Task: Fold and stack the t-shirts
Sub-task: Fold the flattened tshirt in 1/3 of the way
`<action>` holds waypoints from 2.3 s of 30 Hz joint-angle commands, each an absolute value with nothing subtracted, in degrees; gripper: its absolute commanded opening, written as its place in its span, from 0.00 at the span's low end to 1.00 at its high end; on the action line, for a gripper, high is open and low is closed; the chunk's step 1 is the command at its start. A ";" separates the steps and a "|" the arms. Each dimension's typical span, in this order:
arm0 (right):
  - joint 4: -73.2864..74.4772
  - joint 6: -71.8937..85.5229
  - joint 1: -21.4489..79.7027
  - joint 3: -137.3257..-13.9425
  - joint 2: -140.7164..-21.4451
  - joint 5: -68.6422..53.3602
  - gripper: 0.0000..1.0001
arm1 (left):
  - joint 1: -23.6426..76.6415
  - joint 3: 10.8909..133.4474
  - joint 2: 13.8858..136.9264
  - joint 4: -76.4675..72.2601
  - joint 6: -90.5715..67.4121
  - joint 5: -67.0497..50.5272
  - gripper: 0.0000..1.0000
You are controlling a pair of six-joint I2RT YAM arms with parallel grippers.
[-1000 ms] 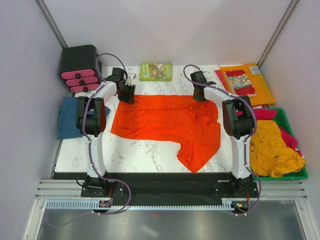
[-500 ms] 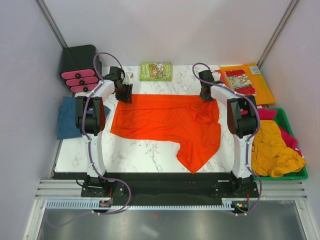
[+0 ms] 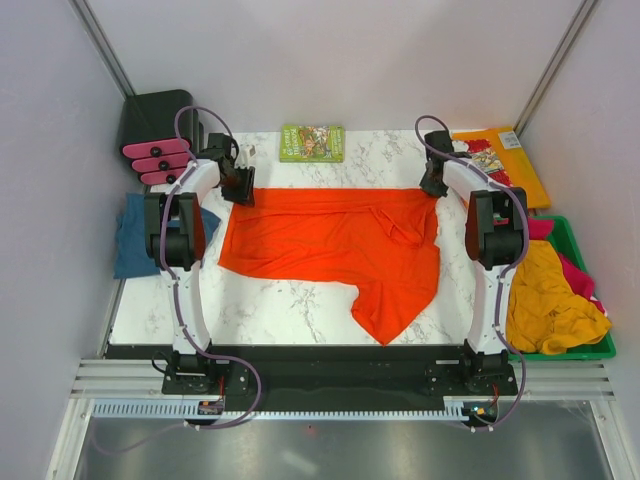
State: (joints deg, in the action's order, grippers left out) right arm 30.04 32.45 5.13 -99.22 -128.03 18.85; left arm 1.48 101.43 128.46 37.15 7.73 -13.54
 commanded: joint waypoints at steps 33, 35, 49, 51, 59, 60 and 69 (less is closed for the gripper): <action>24.43 25.67 9.38 -96.60 -110.22 15.64 0.48 | -2.20 94.92 112.41 32.96 4.47 -23.20 0.52; 24.61 24.96 12.72 -94.84 -108.99 15.73 0.48 | -1.15 94.49 112.94 33.05 6.14 -22.42 0.51; 20.66 28.83 23.12 -69.61 -102.21 16.43 0.34 | 8.35 88.94 114.25 35.86 10.37 -17.58 0.45; 20.74 28.65 23.03 -69.78 -103.62 16.96 0.34 | 8.44 89.82 115.92 35.95 9.32 -17.23 0.45; 23.99 27.95 22.94 -74.78 -110.65 20.47 0.36 | 8.53 91.85 120.58 36.74 7.47 -16.18 0.45; 25.21 27.78 22.77 -75.58 -111.52 20.83 0.36 | 8.53 91.85 121.02 36.74 7.47 -15.82 0.45; 30.93 29.97 18.02 -86.21 -121.71 20.13 0.37 | 8.00 93.42 124.63 36.91 6.86 -13.62 0.45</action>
